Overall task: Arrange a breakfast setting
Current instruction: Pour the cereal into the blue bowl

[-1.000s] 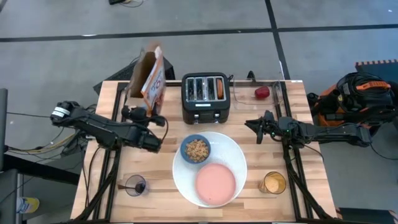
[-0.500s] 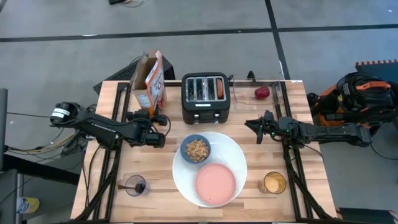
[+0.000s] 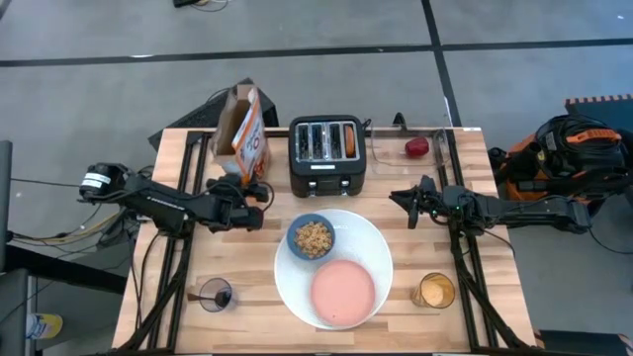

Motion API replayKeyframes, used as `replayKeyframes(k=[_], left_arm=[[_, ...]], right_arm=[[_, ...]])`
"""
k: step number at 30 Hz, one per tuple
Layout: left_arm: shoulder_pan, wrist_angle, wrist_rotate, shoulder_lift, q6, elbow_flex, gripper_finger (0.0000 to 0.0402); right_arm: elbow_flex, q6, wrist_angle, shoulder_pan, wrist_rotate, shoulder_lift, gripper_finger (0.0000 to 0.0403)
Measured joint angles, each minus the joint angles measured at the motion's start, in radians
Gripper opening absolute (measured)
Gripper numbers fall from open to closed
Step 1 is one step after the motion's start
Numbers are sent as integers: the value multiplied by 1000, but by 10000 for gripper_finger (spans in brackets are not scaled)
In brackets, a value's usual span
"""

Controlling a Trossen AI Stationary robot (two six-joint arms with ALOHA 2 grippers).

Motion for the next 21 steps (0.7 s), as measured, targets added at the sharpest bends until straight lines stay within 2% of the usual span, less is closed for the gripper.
replayKeyframes(k=[5, 15, 21], left_arm=[[19, 6, 43, -1, 2, 0, 255], [19, 11, 120, -2, -21, 10, 327], [19, 5, 162, -31, -40, 11, 348]], right_arm=[[0, 0, 0, 0, 0, 0, 91], [0, 0, 0, 0, 0, 0, 91], [0, 0, 0, 0, 0, 0, 91]])
